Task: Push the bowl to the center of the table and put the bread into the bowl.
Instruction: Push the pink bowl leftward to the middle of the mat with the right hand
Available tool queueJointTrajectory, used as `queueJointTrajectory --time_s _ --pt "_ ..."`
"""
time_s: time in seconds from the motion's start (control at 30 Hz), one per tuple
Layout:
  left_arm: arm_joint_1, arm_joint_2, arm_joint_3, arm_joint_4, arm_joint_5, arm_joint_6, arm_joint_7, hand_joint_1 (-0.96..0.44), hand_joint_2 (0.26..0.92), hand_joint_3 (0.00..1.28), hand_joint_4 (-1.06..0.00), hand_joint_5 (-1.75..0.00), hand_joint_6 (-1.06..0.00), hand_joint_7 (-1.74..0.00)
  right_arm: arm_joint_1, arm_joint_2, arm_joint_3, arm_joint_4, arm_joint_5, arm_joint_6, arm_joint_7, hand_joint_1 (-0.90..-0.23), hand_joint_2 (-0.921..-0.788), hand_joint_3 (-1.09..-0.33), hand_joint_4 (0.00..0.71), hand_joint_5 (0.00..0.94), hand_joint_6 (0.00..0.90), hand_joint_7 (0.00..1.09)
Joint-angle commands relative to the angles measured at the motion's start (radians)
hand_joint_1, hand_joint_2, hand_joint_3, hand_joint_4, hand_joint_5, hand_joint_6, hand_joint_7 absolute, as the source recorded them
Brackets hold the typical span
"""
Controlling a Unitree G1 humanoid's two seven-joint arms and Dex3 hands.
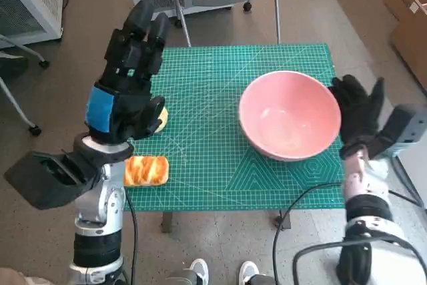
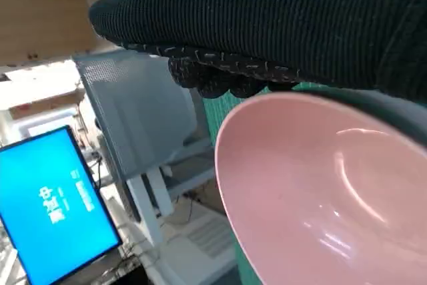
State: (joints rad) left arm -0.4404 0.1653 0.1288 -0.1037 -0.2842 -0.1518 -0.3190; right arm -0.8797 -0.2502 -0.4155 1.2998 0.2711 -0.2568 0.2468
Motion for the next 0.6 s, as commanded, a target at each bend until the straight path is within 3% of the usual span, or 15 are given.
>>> queueJointTrajectory --time_s 0.03,0.33,0.6 --pt "0.017 0.015 0.009 -0.027 0.014 -0.016 0.008 -0.63 0.921 0.44 0.00 0.00 0.00 -0.21 -0.007 0.046 0.013 0.009 -0.016 0.020 -0.005 -0.596 -0.921 -0.815 0.193 0.008 0.357 0.02" --pt "0.040 0.028 0.006 -0.059 0.040 -0.006 0.032 -0.65 0.921 0.44 0.00 0.00 0.00 -0.21 -0.035 0.099 0.049 0.007 -0.048 0.016 -0.009 -0.614 -0.921 -0.823 0.218 0.016 0.355 0.01" --pt "0.065 0.038 0.015 -0.086 0.045 0.001 0.044 -0.66 0.921 0.45 0.00 0.00 0.00 -0.22 -0.072 0.159 0.064 0.002 -0.055 0.026 -0.004 -0.594 -0.921 -0.848 0.227 0.014 0.348 0.01"
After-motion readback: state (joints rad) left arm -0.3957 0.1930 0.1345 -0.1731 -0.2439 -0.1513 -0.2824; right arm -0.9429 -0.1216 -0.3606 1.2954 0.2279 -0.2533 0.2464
